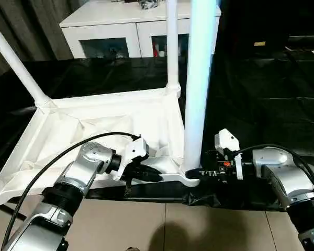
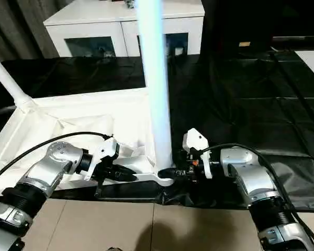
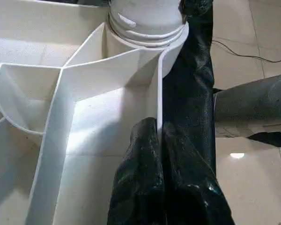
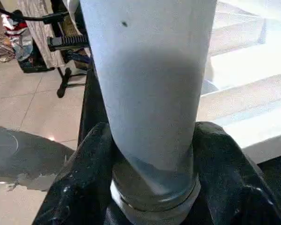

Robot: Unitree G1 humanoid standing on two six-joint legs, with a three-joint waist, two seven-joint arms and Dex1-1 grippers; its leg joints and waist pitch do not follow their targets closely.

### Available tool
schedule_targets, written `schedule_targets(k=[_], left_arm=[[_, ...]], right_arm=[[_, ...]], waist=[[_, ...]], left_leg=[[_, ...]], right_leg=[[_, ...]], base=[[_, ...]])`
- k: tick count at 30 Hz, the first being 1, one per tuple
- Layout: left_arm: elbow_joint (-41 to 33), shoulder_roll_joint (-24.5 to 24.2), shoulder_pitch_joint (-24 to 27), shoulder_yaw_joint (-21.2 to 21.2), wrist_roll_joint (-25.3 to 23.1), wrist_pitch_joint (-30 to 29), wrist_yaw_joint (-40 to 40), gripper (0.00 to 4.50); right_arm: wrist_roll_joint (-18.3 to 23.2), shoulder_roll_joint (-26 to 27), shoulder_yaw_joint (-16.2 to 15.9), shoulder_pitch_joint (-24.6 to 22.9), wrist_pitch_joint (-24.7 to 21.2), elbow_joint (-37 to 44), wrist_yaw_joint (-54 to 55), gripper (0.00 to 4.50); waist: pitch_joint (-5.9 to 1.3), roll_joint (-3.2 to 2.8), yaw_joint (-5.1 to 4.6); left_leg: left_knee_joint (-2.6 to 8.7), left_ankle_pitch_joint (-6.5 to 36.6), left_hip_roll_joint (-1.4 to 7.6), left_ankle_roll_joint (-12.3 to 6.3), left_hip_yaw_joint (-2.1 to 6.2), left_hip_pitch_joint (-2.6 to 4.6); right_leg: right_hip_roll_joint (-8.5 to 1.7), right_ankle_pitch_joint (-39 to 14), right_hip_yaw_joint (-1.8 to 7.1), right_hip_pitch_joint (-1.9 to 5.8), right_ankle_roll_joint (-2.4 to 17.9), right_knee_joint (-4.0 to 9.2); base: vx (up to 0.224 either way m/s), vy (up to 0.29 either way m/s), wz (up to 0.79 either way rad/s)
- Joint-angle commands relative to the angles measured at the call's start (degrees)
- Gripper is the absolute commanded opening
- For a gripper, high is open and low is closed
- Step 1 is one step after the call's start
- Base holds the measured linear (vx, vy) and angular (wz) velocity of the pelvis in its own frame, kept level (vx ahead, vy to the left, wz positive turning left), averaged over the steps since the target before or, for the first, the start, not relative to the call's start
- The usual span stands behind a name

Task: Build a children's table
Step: Rotate leg to tighten

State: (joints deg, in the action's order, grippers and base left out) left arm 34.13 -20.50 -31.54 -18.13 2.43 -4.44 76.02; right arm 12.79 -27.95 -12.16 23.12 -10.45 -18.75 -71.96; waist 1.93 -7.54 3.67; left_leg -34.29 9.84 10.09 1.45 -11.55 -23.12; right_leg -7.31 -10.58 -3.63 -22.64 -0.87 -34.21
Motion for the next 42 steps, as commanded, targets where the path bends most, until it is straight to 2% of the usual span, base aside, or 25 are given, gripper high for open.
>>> schedule_targets(k=[1,5,6,7,10,12,13,14,16,17,18,19,20,22,25,27,28,31,32,33,35,37,38,39,42], left_arm=[[0.66,0.89,0.01,-0.18,-1.49,0.49,-3.44,0.0],[3.67,2.8,-1.81,0.57,-3.22,0.78,-9.85,0.0],[4.14,3.09,-2.15,0.66,-3.48,0.73,-10.79,0.0],[4.14,3.09,-2.15,0.66,-3.48,0.73,-10.79,0.0],[7.7,6.66,-5.03,2.33,-4.19,-0.6,-19.44,0.0],[9.41,8.77,-6.6,3.05,-4.29,-1.48,-23.25,0.0],[9.92,9.35,-7.01,3.23,-4.43,-1.71,-24.44,0.0],[11.72,11.12,-8.46,3.99,-4.64,-1.93,-28.06,0.0],[13.31,12.83,-9.78,4.93,-4.58,-2.57,-31.62,0.0],[14.33,13.88,-10.59,5.53,-4.42,-2.86,-33.46,0.0],[14.74,14.29,-10.91,5.76,-4.34,-2.95,-34.12,0.0],[15.74,15.15,-11.61,6.26,-4.2,-2.96,-35.56,0.0],[18.26,17.14,-13.14,7.42,-4.18,-2.47,-40.2,0.0],[19.84,18.25,-14.0,8.16,-4.37,-1.78,-43.56,0.0],[20.78,18.57,-14.42,8.32,-4.51,-1.37,-44.37,0.0],[21.65,18.5,-14.58,8.05,-4.84,-0.81,-43.74,0.0],[21.56,18.09,-14.36,7.93,-4.97,-0.75,-43.0,0.0],[21.4,17.18,-13.95,7.41,-5.29,-0.41,-40.89,0.0],[21.35,16.59,-13.69,7.1,-5.45,-0.28,-39.65,0.0],[21.26,16.35,-13.56,6.94,-5.52,-0.22,-39.08,0.0],[20.25,14.06,-12.28,5.71,-5.79,-0.22,-33.99,0.0],[20.01,13.42,-11.94,5.32,-5.8,-0.18,-32.27,0.0],[18.95,11.94,-10.96,4.39,-5.66,0.38,-28.05,0.0],[18.76,11.69,-10.8,4.23,-5.63,0.49,-27.31,0.0],[14.39,8.02,-8.11,1.65,-4.28,1.92,-15.15,0.0]], right_arm=[[-0.48,2.57,-0.98,-0.5,-0.43,-0.45,3.0,2.18],[-3.7,6.85,0.8,0.69,1.23,-5.29,13.75,2.12],[-3.97,7.48,1.08,0.85,1.2,-5.89,15.22,2.1],[-3.97,7.48,1.08,0.85,1.2,-5.89,15.22,2.1],[-5.18,12.25,3.01,1.62,0.54,-8.23,25.47,2.07],[-6.39,14.59,3.49,1.81,0.07,-8.84,30.8,2.06],[-6.95,15.2,3.57,1.85,0.06,-8.99,32.36,2.06],[-8.1,17.39,4.64,2.37,-0.85,-10.25,38.31,2.06],[-9.32,19.09,5.36,3.02,-1.31,-11.8,43.42,2.05],[-10.08,20.11,5.83,3.55,-1.23,-12.99,46.82,2.05],[-10.37,20.51,6.02,3.78,-1.14,-13.49,48.21,2.04],[-10.9,21.9,6.98,4.72,-0.87,-15.26,52.8,2.04],[-12.26,23.96,7.67,6.52,0.7,-18.11,58.93,2.04],[-13.49,25.04,7.06,8.49,2.36,-20.78,61.08,2.04],[-13.99,25.76,7.21,9.52,3.05,-22.32,61.94,2.04],[-11.78,27.34,8.91,11.56,5.51,-24.77,59.44,2.04],[-12.64,26.75,7.71,11.82,8.11,-24.44,57.63,2.57],[-13.34,25.4,6.48,11.64,9.97,-23.47,54.99,2.75],[-13.24,24.51,6.34,11.77,10.72,-23.5,53.57,2.9],[-13.19,24.13,6.26,11.79,10.89,-23.47,52.97,3.05],[-12.45,19.65,5.08,10.74,11.02,-21.55,43.94,3.14],[-12.18,18.28,4.65,10.13,11.15,-20.66,40.7,3.17],[-11.61,14.74,3.18,8.12,11.05,-17.44,33.95,3.17],[-11.52,14.13,2.93,7.76,11.06,-16.89,32.79,3.17],[-9.07,6.69,0.93,3.53,11.26,-9.88,20.16,3.17]], waist=[[-3.64,1.17,-0.16],[-3.2,1.13,-0.91],[-3.0,1.23,-1.39],[-3.0,1.23,-1.39],[-2.82,1.06,-2.48],[-2.82,1.23,-2.68],[-2.63,1.21,-2.89],[-2.72,1.26,-3.2],[-2.59,1.41,-3.66],[-2.63,1.14,-3.86],[-2.56,1.27,-3.99],[-2.61,1.08,-4.0],[-2.58,0.96,-4.37],[-2.79,0.68,-4.69],[-3.0,0.85,-4.81],[-3.15,0.95,-4.85],[-3.22,1.16,-4.76],[-3.35,1.2,-4.4],[-3.4,1.18,-4.46],[-3.43,1.19,-4.43],[-3.54,1.38,-4.33],[-3.63,1.33,-4.01],[-3.76,1.43,-3.82],[-3.77,1.46,-3.62],[-3.95,1.37,-2.81]], left_leg=[[4.35,15.45,2.74,-4.76,1.3,1.59],[4.82,20.2,2.57,-2.03,1.45,1.76],[5.03,22.85,2.41,-0.65,1.65,1.84],[5.03,22.85,2.41,-0.65,1.65,1.84],[5.31,25.8,2.28,0.71,1.95,1.85],[5.46,26.53,2.22,0.85,2.19,1.74],[5.53,26.86,2.18,0.92,2.05,1.68],[5.38,28.39,2.0,1.34,2.12,2.15],[5.38,28.61,1.84,1.14,2.22,1.92],[5.29,29.01,1.78,1.22,2.25,2.07],[5.3,29.18,1.75,1.17,2.24,2.01],[5.33,29.37,1.75,1.15,2.34,2.03],[5.51,29.81,1.67,1.36,2.53,1.85],[5.6,30.26,1.71,1.49,2.74,1.86],[5.59,28.81,1.74,0.15,2.42,1.65],[5.38,26.85,1.64,-1.5,2.18,1.37],[5.3,25.6,1.71,-2.28,2.1,1.21],[5.06,22.76,1.76,-3.63,1.86,1.21],[4.95,20.79,1.83,-4.7,1.9,0.85],[4.93,20.31,1.85,-4.88,1.9,0.85],[4.75,19.15,1.86,-5.45,1.8,0.9],[4.52,17.4,1.99,-6.55,1.69,0.78],[4.23,14.88,2.04,-7.86,1.67,0.48],[4.2,14.44,2.14,-8.33,1.62,0.59],[3.86,11.93,2.38,-10.04,1.46,0.74]], right_leg=[[-1.34,-9.74,1.25,2.08,14.65,3.56],[-1.44,-16.45,1.3,1.71,13.09,4.16],[-1.47,-20.75,1.24,1.71,11.67,4.54],[-1.47,-20.75,1.24,1.71,11.67,4.54],[-1.39,-23.27,1.18,1.44,10.56,4.83],[-1.43,-24.24,1.06,1.65,9.74,5.06],[-1.32,-24.6,1.11,1.4,9.57,5.17],[-1.39,-26.39,1.04,1.05,9.11,5.54],[-1.38,-27.5,0.94,1.04,8.68,5.76],[-1.43,-28.26,0.89,0.88,8.49,5.87],[-1.42,-28.75,0.85,0.86,8.22,6.02],[-1.48,-28.95,0.79,0.91,8.1,6.02],[-1.41,-28.96,0.56,0.91,7.71,6.1],[-1.36,-26.98,0.38,1.18,7.78,6.01],[-1.25,-21.58,0.53,1.29,9.12,5.97],[-1.47,-18.37,0.62,1.56,10.65,5.69],[-1.54,-17.16,0.57,1.74,11.24,5.62],[-1.6,-15.31,0.59,1.86,11.8,5.43],[-1.67,-14.79,0.56,2.2,11.92,5.23],[-1.63,-14.8,0.53,2.21,11.92,5.24],[-1.58,-14.0,0.49,2.25,12.36,5.17],[-1.59,-11.82,0.5,2.4,12.83,4.95],[-1.54,-8.7,0.41,2.78,13.62,4.46],[-1.47,-8.0,0.36,2.72,13.82,4.48],[-1.44,-4.9,0.39,2.73,15.09,4.0]], base=[[0.0,0.0,0.0],[0.0,0.0,0.0],[0.0,0.0,0.0],[0.0,0.0,0.0],[0.0,0.0,0.0],[0.0,0.0,0.0],[0.0,0.0,0.0],[0.0,0.0,0.0],[0.0,0.0,0.0],[0.0,0.0,0.0],[0.0,0.0,0.0],[0.0,0.0,0.0],[0.0,0.0,0.0],[0.0,0.0,0.0],[0.0,0.0,0.0],[0.0,0.0,0.0],[0.0,0.0,0.0],[0.0,0.0,0.0],[0.0,0.0,0.0],[0.0,0.0,0.0],[0.0,0.0,0.0],[0.0,0.0,0.0],[0.0,0.0,0.0],[0.0,0.0,0.0],[0.0,0.0,0.0]])
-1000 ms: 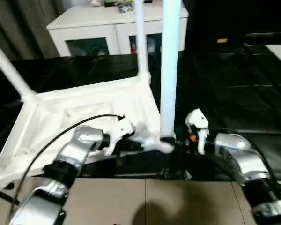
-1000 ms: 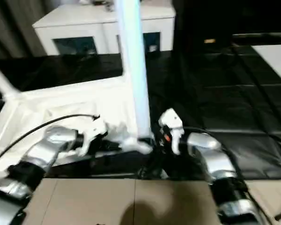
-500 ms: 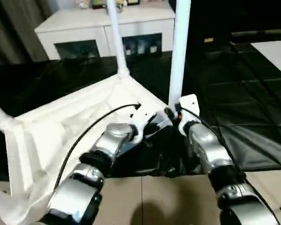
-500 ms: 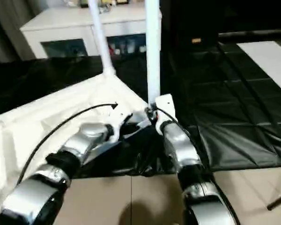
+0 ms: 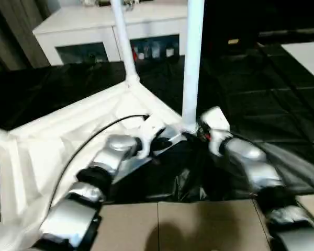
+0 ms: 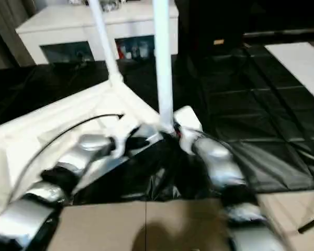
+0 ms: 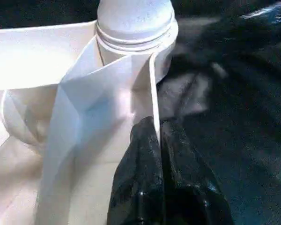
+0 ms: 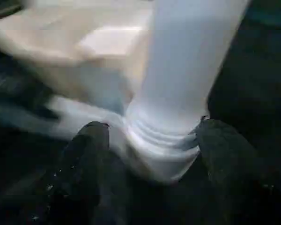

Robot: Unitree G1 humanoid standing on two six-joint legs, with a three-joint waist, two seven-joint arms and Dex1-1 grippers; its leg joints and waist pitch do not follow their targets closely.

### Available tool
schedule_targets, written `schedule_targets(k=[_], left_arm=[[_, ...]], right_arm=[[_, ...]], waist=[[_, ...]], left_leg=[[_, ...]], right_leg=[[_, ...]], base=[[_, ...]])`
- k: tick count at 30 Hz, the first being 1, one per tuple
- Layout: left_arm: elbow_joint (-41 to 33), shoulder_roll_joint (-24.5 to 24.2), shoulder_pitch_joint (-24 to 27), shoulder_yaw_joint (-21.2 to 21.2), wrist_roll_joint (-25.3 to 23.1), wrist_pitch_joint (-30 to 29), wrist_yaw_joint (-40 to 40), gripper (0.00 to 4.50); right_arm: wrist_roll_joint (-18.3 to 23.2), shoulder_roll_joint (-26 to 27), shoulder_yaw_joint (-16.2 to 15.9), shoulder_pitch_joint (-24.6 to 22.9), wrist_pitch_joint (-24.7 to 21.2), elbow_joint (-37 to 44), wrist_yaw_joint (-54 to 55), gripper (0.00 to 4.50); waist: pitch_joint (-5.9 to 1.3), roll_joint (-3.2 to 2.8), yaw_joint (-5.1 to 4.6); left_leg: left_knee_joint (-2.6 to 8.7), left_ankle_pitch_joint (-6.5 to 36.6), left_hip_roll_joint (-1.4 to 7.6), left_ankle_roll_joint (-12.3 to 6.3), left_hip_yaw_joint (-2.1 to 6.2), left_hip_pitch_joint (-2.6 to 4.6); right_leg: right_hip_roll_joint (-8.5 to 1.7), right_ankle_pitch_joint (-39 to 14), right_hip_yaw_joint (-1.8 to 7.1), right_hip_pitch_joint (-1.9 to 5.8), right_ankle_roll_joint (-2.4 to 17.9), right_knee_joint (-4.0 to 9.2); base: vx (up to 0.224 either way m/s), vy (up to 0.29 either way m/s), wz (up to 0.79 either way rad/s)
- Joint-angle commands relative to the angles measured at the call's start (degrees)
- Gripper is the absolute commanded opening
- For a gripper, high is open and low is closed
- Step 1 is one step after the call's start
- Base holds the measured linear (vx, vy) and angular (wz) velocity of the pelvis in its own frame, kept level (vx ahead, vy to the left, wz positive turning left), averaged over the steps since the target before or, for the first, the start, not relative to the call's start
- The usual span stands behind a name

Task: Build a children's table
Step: Rotate leg to tighten

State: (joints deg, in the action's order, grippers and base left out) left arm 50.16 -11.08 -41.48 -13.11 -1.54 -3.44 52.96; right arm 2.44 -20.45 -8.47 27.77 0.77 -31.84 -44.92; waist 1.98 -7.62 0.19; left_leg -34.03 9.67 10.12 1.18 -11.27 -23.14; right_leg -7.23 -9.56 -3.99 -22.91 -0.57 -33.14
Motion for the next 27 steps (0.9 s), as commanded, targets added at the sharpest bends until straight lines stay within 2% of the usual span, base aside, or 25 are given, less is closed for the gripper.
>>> schedule_targets(k=[1,2,3,5,6,11,13,15,17,21,27], left_arm=[[-2.36,-1.91,2.2,-3.75,-0.06,0.95,9.58,0.0],[-3.25,-2.51,2.64,-4.17,0.25,0.91,11.56,0.0],[-4.35,-3.39,3.17,-4.89,0.51,1.06,14.13,0.0],[-6.71,-5.21,4.1,-6.04,0.98,0.68,18.77,0.0],[-8.37,-6.08,4.61,-6.32,1.62,0.03,21.2,0.0],[-11.22,-7.92,5.77,-6.62,2.02,-0.57,24.11,0.0],[-11.49,-8.19,5.97,-6.61,2.08,-0.6,24.29,0.0],[-11.95,-8.38,6.2,-6.65,2.12,-0.83,24.35,0.0],[-12.56,-8.48,6.45,-6.67,2.16,-1.2,24.34,0.0],[-13.63,-8.42,6.9,-6.52,2.0,-1.93,24.3,0.0],[-13.67,-8.31,6.99,-6.54,1.76,-1.88,23.63,0.0]], right_arm=[[1.65,-1.61,-2.92,-1.54,0.01,3.97,-8.25,3.17],[2.09,-2.48,-3.04,-1.94,0.01,4.69,-9.82,3.17],[2.68,-3.41,-3.21,-2.38,-0.15,5.6,-11.55,3.17],[4.42,-4.98,-3.3,-3.05,-1.25,7.61,-15.32,3.17],[5.39,-5.58,-3.08,-3.43,-2.08,8.94,-17.23,3.17],[9.16,-6.76,-3.74,-4.8,-6.2,13.21,-23.07,3.17],[9.07,-6.85,-4.1,-4.86,-6.42,13.19,-23.78,3.17],[8.95,-6.75,-4.24,-4.83,-6.6,13.0,-24.2,3.17],[8.72,-6.66,-4.4,-4.71,-6.81,12.75,-24.6,3.17],[8.97,-6.69,-4.51,-4.63,-8.32,13.12,-25.08,2.84],[8.2,-6.95,-5.38,-4.85,-8.31,13.11,-25.63,2.35]], waist=[[-3.97,1.15,0.73],[-4.05,1.14,1.04],[-4.03,0.53,1.32],[-3.92,0.79,1.61],[-3.91,0.65,2.11],[-3.75,0.77,2.73],[-3.68,0.92,2.95],[-3.64,0.97,3.13],[-3.55,1.09,3.05],[-3.63,1.04,3.0],[-3.88,1.2,3.13]], left_leg=[[3.58,11.95,2.33,-9.95,1.24,0.72],[3.6,12.33,2.5,-9.97,1.14,1.04],[3.66,12.78,2.55,-9.45,1.12,1.25],[3.87,13.88,2.72,-8.81,1.06,1.38],[4.01,14.74,2.74,-7.98,1.0,1.62],[4.36,16.64,2.89,-6.37,0.96,1.87],[4.48,17.41,2.88,-5.39,0.95,1.79],[4.52,18.54,2.83,-4.45,0.85,2.04],[4.7,18.93,2.81,-3.78,0.95,1.83],[4.7,18.11,2.8,-3.68,1.06,1.74],[4.3,14.95,2.65,-5.16,0.97,1.58]], right_leg=[[-1.46,-5.53,0.72,3.12,14.97,2.76],[-1.33,-4.78,0.81,2.83,15.88,2.68],[-1.3,-4.91,0.88,2.69,16.31,2.6],[-1.26,-5.44,0.99,2.7,16.22,2.77],[-1.22,-5.82,1.09,2.52,16.33,2.64],[-1.28,-7.65,1.33,2.48,15.79,2.77],[-1.37,-9.12,1.42,2.34,15.27,2.88],[-1.41,-11.14,1.5,2.09,14.83,3.11],[-1.4,-12.45,1.52,2.18,14.28,3.15],[-1.43,-12.36,1.53,2.23,13.87,3.09],[-1.42,-9.43,1.45,2.34,14.26,2.85]], base=[[0.0,0.0,0.0],[0.0,0.0,0.0],[0.0,0.0,0.0],[0.0,0.0,0.0],[0.0,0.0,0.0],[0.0,0.0,0.0],[0.0,0.0,0.0],[0.0,0.0,0.0],[0.0,0.0,0.0],[0.0,0.0,0.0],[0.0,0.0,0.0]])
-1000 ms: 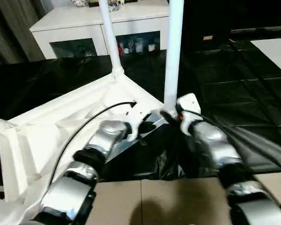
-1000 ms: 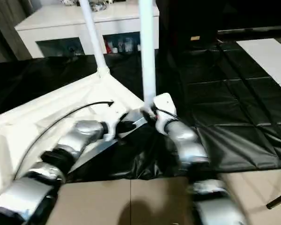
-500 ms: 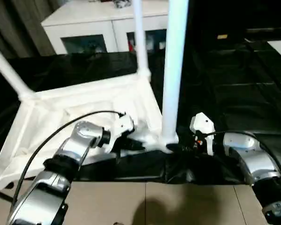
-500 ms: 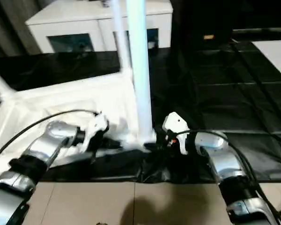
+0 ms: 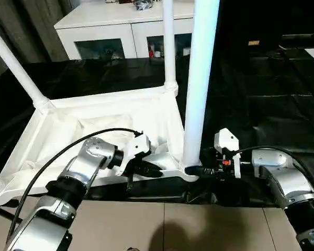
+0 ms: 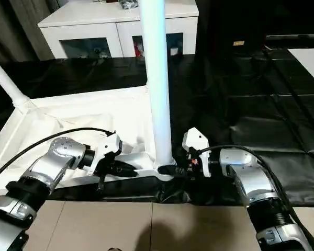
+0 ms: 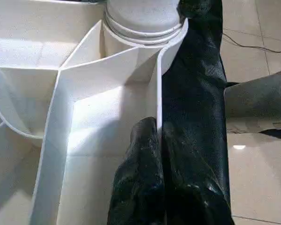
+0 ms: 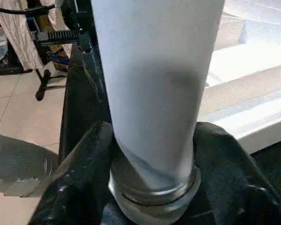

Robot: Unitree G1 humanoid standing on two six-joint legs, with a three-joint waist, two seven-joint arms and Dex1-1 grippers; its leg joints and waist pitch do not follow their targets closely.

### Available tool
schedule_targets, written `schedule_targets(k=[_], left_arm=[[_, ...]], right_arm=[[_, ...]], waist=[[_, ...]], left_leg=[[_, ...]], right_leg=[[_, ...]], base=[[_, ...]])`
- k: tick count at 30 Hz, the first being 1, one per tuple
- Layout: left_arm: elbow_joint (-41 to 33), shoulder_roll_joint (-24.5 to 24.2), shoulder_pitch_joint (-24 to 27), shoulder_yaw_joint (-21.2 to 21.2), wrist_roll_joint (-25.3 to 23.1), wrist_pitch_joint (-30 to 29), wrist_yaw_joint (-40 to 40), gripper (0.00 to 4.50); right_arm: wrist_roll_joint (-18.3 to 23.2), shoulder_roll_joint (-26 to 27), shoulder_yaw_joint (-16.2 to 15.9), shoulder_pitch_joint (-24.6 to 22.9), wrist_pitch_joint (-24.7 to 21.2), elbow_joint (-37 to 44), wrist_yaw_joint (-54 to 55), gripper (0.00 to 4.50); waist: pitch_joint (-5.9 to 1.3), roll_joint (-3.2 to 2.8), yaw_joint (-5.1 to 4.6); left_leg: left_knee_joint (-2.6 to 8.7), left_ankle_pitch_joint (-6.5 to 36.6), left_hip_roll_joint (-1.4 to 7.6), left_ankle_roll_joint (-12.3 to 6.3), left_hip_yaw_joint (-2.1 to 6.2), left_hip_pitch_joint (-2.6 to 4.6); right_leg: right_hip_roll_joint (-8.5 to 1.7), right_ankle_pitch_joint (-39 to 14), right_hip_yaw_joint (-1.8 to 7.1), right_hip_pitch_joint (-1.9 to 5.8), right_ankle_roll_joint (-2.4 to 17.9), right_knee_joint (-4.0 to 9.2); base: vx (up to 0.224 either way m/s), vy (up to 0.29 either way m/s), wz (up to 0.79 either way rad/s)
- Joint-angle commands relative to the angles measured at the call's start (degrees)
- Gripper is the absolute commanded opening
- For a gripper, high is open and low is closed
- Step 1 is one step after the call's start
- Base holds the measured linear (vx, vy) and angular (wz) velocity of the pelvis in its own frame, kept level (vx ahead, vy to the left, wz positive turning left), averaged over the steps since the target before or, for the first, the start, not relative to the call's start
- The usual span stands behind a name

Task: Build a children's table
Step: Rotate leg to tighten

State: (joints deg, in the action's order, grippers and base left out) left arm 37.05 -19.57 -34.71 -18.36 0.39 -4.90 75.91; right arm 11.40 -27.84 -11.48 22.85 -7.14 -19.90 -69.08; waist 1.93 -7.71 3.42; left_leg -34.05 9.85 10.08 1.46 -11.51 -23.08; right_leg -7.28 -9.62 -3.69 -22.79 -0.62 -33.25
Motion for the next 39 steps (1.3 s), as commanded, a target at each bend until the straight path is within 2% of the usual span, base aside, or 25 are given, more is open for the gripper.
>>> schedule_targets(k=[1,7,10,13,15,16,19,20,22,23,26,27,29,31,34,35,37,39], left_arm=[[-0.5,0.19,0.22,-1.27,-0.22,-0.35,0.52,0.0],[-0.77,0.11,0.64,-1.18,-0.59,-0.24,-0.24,0.0],[-0.49,0.42,0.62,-0.96,-0.85,0.04,-1.23,0.0],[1.14,1.6,-0.41,-0.11,-1.48,0.12,-4.99,0.0],[2.62,2.5,-1.45,0.46,-2.07,-0.29,-8.04,0.0],[4.69,3.82,-2.8,1.32,-2.57,-0.86,-12.09,0.0],[7.96,6.81,-5.14,2.8,-2.64,-1.62,-18.17,0.0],[7.96,6.81,-5.14,2.8,-2.64,-1.62,-18.17,0.0],[10.5,9.43,-7.0,3.79,-2.83,-2.07,-23.79,0.0],[11.77,10.76,-7.91,4.41,-2.84,-2.43,-26.81,0.0],[14.89,13.5,-9.96,6.03,-2.98,-2.8,-33.31,0.0],[15.98,14.23,-10.61,6.47,-3.19,-2.5,-35.14,0.0],[17.08,15.02,-11.32,6.79,-3.46,-2.15,-37.07,0.0],[19.5,16.71,-12.94,7.04,-4.37,-0.93,-41.79,0.0],[20.97,17.62,-13.91,7.18,-4.7,0.31,-43.82,0.0],[22.11,17.98,-14.54,7.3,-4.8,1.04,-44.13,0.0],[22.23,17.94,-14.59,7.27,-4.81,1.26,-43.85,0.0],[22.29,17.61,-14.58,6.86,-5.06,1.87,-42.29,0.0]], right_arm=[[-0.85,0.41,-2.41,0.06,-0.34,1.11,-1.5,2.26],[-2.81,0.37,-3.51,0.01,1.01,0.16,-1.03,2.09],[-2.46,1.54,-3.27,-0.07,0.77,0.13,0.14,2.06],[-2.34,4.7,-1.61,0.39,0.02,-1.13,5.58,2.04],[-2.87,7.2,0.06,1.22,-0.37,-3.03,10.99,2.03],[-2.64,9.58,1.56,1.75,-1.38,-4.38,15.47,2.02],[-2.09,13.75,3.24,1.83,-3.35,-5.08,21.93,2.0],[-2.09,13.75,3.24,1.83,-3.35,-5.08,21.93,1.99],[-3.71,16.86,3.31,2.01,-3.69,-5.82,27.76,1.99],[-4.78,18.38,3.33,2.35,-3.58,-6.67,31.12,1.99],[-7.66,21.91,4.57,3.9,-3.71,-9.82,40.75,1.98],[-8.37,22.82,5.13,4.52,-3.87,-10.95,43.61,1.98],[-9.23,23.65,5.55,5.27,-3.72,-12.26,46.57,1.98],[-12.11,24.67,5.55,7.27,-2.32,-15.28,53.08,1.97],[-12.97,25.08,6.69,8.89,-1.61,-17.42,57.21,1.96],[-12.59,25.92,8.31,9.92,-1.09,-19.17,58.48,1.96],[-12.01,26.2,8.74,9.99,-0.57,-19.36,57.96,1.96],[-12.16,25.98,7.73,9.04,1.99,-17.68,54.77,1.96]], waist=[[-3.78,1.23,-0.11],[-3.63,1.36,-0.2],[-3.63,1.35,-0.23],[-3.51,1.23,-0.5],[-3.33,1.36,-0.84],[-3.18,1.35,-1.15],[-2.96,1.23,-2.01],[-2.97,1.24,-2.06],[-2.9,0.81,-2.41],[-2.94,1.12,-2.55],[-2.84,1.14,-3.08],[-2.8,1.16,-3.48],[-2.83,1.13,-3.66],[-2.86,1.19,-3.87],[-2.89,1.16,-3.98],[-2.99,0.88,-4.11],[-3.16,0.82,-4.08],[-3.36,0.69,-3.96]], left_leg=[[4.32,14.77,2.7,-5.53,1.24,1.47],[4.53,16.69,2.75,-4.64,1.29,1.57],[4.55,16.69,2.74,-4.6,1.3,1.56],[4.64,17.65,2.64,-3.91,1.32,1.54],[4.88,19.83,2.52,-2.71,1.41,1.63],[4.97,21.28,2.41,-2.02,1.42,1.72],[5.19,24.71,2.23,-0.09,1.77,1.96],[5.28,25.3,2.26,0.1,1.85,1.99],[5.4,26.27,2.2,0.32,1.94,1.77],[5.35,26.53,2.05,0.77,1.88,1.89],[5.29,27.61,1.79,0.83,1.92,2.08],[5.28,27.61,1.78,0.38,2.1,1.82],[5.22,27.89,1.76,-0.06,2.08,1.88],[5.25,27.95,1.66,0.15,2.14,1.84],[5.14,27.99,1.61,-0.15,2.11,1.92],[5.19,27.46,1.66,-0.59,2.12,1.59],[5.21,26.52,1.76,-1.12,2.11,1.48],[5.13,24.68,1.88,-1.77,2.01,1.29]], right_leg=[[-1.39,-9.74,1.14,2.23,14.28,2.96],[-1.39,-12.8,1.19,2.16,13.62,3.23],[-1.36,-12.98,1.19,2.12,13.48,3.26],[-1.34,-14.13,1.19,1.97,13.26,3.36],[-1.32,-17.17,1.13,1.87,12.46,3.66],[-1.3,-19.39,1.17,1.72,11.82,3.86],[-1.37,-23.72,1.08,1.46,10.41,4.35],[-1.4,-24.28,1.05,1.45,10.18,4.45],[-1.29,-23.91,1.05,1.45,9.55,4.52],[-1.26,-23.74,1.02,1.26,9.5,4.67],[-1.37,-25.71,0.91,1.07,9.27,5.06],[-1.45,-27.11,0.8,1.2,8.56,5.19],[-1.37,-27.41,0.79,1.06,8.15,5.4],[-1.31,-27.23,0.68,1.02,8.03,5.38],[-1.34,-26.94,0.69,0.93,8.0,5.58],[-1.34,-25.12,0.7,1.17,8.29,5.38],[-1.32,-22.15,0.74,1.38,9.06,5.15],[-1.32,-17.8,0.77,1.65,10.25,4.72]], base=[[0.0,0.0,0.0],[0.0,0.0,0.0],[0.0,0.0,0.0],[0.0,0.0,0.0],[0.0,0.0,0.0],[0.0,0.0,0.0],[0.0,0.0,0.0],[0.0,0.0,0.0],[0.0,0.0,0.0],[0.0,0.0,0.0],[0.0,0.0,0.0],[0.0,0.0,0.0],[0.0,0.0,0.0],[0.0,0.0,0.0],[0.0,0.0,0.0],[0.0,0.0,0.0],[0.0,0.0,0.0],[0.0,0.0,0.0]])
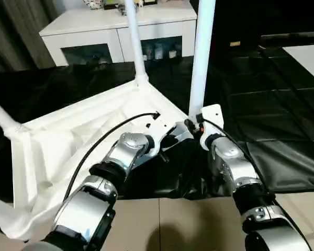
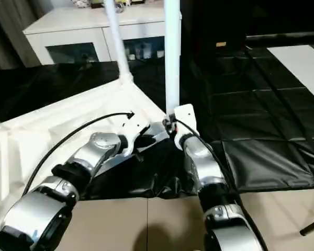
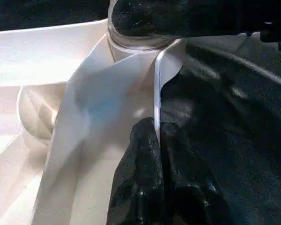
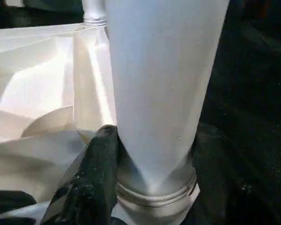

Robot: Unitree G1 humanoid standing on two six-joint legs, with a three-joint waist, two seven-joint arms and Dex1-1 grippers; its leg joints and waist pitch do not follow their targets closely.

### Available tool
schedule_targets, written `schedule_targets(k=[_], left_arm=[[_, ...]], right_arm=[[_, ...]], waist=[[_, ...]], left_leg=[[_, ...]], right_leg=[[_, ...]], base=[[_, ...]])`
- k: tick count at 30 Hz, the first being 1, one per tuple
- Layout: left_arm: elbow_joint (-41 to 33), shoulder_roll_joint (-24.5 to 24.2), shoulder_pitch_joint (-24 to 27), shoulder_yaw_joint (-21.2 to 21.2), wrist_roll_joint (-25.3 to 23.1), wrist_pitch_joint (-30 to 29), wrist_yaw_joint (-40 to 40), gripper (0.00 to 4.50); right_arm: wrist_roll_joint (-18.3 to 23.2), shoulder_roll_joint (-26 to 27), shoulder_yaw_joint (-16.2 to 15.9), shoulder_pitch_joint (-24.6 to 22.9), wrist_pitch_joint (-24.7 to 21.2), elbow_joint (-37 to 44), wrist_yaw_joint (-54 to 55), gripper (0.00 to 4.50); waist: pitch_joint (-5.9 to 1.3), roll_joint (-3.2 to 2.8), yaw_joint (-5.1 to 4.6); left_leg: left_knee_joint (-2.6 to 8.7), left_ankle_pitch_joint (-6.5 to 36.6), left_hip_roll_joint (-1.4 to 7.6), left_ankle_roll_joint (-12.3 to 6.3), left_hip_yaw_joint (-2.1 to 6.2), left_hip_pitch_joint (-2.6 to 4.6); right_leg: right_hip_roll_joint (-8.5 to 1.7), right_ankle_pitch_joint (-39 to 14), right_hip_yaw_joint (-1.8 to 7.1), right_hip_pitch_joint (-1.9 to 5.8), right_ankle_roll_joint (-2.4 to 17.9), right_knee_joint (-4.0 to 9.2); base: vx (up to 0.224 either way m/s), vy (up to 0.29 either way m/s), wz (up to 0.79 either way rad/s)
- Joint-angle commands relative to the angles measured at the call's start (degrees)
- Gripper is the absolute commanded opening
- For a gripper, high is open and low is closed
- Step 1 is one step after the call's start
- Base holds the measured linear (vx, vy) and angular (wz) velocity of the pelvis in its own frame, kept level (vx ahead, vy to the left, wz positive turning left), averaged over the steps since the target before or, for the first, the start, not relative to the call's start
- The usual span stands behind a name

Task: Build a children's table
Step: Rotate leg to tighten

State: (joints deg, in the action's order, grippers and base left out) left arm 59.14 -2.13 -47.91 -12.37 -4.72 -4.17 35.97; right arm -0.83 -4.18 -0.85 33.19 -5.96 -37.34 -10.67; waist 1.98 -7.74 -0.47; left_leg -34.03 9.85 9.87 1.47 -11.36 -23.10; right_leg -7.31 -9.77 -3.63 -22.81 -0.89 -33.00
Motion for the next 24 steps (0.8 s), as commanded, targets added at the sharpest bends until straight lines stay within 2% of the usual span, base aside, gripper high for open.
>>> schedule_targets(k=[1,3,5,8,9,10,12,14,18,19,20,21,24], left_arm=[[0.44,0.14,-1.46,0.78,-0.02,1.41,-2.16,0.0],[0.54,-0.09,-1.32,0.72,0.16,2.01,-1.09,0.0],[1.24,-0.19,-1.44,0.84,0.14,2.88,-0.77,0.0],[2.02,-0.28,-1.52,0.83,0.09,4.84,0.42,0.0],[1.9,-0.42,-1.25,0.79,0.13,6.82,1.38,0.0],[1.9,-0.42,-1.25,0.79,0.13,6.83,1.39,0.0],[1.7,-0.58,-0.97,0.76,0.16,8.62,2.19,0.0],[1.2,-0.78,-0.63,1.79,0.97,11.18,1.98,0.0],[0.56,-1.31,-0.46,3.37,2.64,12.77,3.61,0.0],[0.46,-1.49,-0.39,3.77,3.13,13.01,4.34,0.0],[0.42,-1.64,-0.33,4.18,3.63,13.17,5.1,0.28],[0.16,-1.89,-0.16,4.41,3.88,13.17,5.51,0.44],[-2.69,-3.04,1.45,4.51,5.1,11.94,9.09,0.65]], right_arm=[[-0.17,2.26,-3.24,-1.46,1.43,-0.02,-3.75,2.3],[0.24,1.73,-2.97,-2.49,1.63,1.6,-4.07,2.3],[-0.2,0.57,-2.93,-3.01,2.68,2.12,-3.38,2.69],[-0.09,-0.98,-3.02,-3.5,3.51,2.79,-4.41,2.74],[0.51,-3.83,-3.45,-4.98,2.73,5.87,-9.19,2.74],[0.51,-3.85,-3.45,-4.99,2.73,5.89,-9.22,2.74],[1.59,-6.69,-3.63,-6.63,1.95,9.19,-14.29,2.74],[5.55,-11.36,-3.55,-9.99,1.17,15.44,-23.91,2.74],[10.02,-17.89,-4.1,-14.22,0.97,22.19,-34.84,2.74],[10.63,-18.91,-3.91,-14.74,1.25,22.98,-36.2,2.74],[11.13,-19.79,-3.71,-15.16,1.54,23.65,-37.29,2.76],[11.91,-20.39,-3.33,-15.57,0.86,24.52,-38.48,2.78],[14.16,-21.27,-2.94,-16.51,-0.93,27.03,-41.48,2.78]], waist=[[-3.56,0.82,0.0],[-3.65,0.76,0.15],[-3.75,0.73,0.52],[-3.83,0.61,0.75],[-3.87,0.58,0.82],[-4.04,0.6,1.01],[-4.03,0.68,1.17],[-4.03,0.85,1.37],[-3.89,1.2,1.81],[-3.87,1.22,1.98],[-3.89,1.12,2.09],[-3.89,1.39,2.04],[-3.88,1.01,2.43]], left_leg=[[4.96,23.13,2.05,-2.44,1.68,1.28],[4.77,21.11,2.07,-3.46,1.59,1.2],[4.64,19.02,2.13,-4.52,1.54,1.12],[4.46,17.6,2.13,-5.31,1.48,1.14],[4.4,16.96,2.19,-5.67,1.52,1.12],[4.24,16.32,2.23,-6.0,1.47,1.22],[4.09,14.87,2.26,-7.11,1.45,0.96],[3.76,13.9,2.28,-8.71,1.4,0.84],[3.53,13.6,2.32,-10.05,1.18,0.79],[3.47,12.67,2.39,-10.28,1.23,0.57],[3.43,12.15,2.32,-10.47,1.24,0.49],[3.42,11.97,2.32,-10.55,1.24,0.46],[3.48,11.56,2.6,-10.91,1.29,0.55]], right_leg=[[-1.28,-14.89,0.71,1.77,11.33,4.25],[-1.36,-12.49,0.68,2.0,12.16,4.02],[-1.42,-10.57,0.66,2.17,12.69,3.76],[-1.38,-8.84,0.58,2.36,13.11,3.61],[-1.36,-7.86,0.57,2.54,13.1,3.55],[-1.33,-6.74,0.56,2.59,13.14,3.4],[-1.37,-4.61,0.5,2.9,13.41,3.11],[-1.48,-3.84,0.49,3.09,13.38,3.08],[-1.56,-8.32,0.48,2.97,13.25,3.51],[-1.6,-9.2,0.57,2.92,13.04,3.42],[-1.59,-10.0,0.52,2.85,12.83,3.47],[-1.53,-10.18,0.5,2.76,12.85,3.49],[-1.41,-11.25,0.41,2.53,13.3,3.42]], base=[[0.0,0.0,0.0],[0.0,0.0,0.0],[0.0,0.0,0.0],[0.0,0.0,0.0],[0.0,0.0,0.0],[0.0,0.0,0.0],[0.0,0.0,0.0],[0.0,0.0,0.0],[0.0,0.0,0.0],[0.0,0.0,0.0],[0.0,0.0,0.0],[0.0,0.0,0.0],[0.0,0.0,0.0]])
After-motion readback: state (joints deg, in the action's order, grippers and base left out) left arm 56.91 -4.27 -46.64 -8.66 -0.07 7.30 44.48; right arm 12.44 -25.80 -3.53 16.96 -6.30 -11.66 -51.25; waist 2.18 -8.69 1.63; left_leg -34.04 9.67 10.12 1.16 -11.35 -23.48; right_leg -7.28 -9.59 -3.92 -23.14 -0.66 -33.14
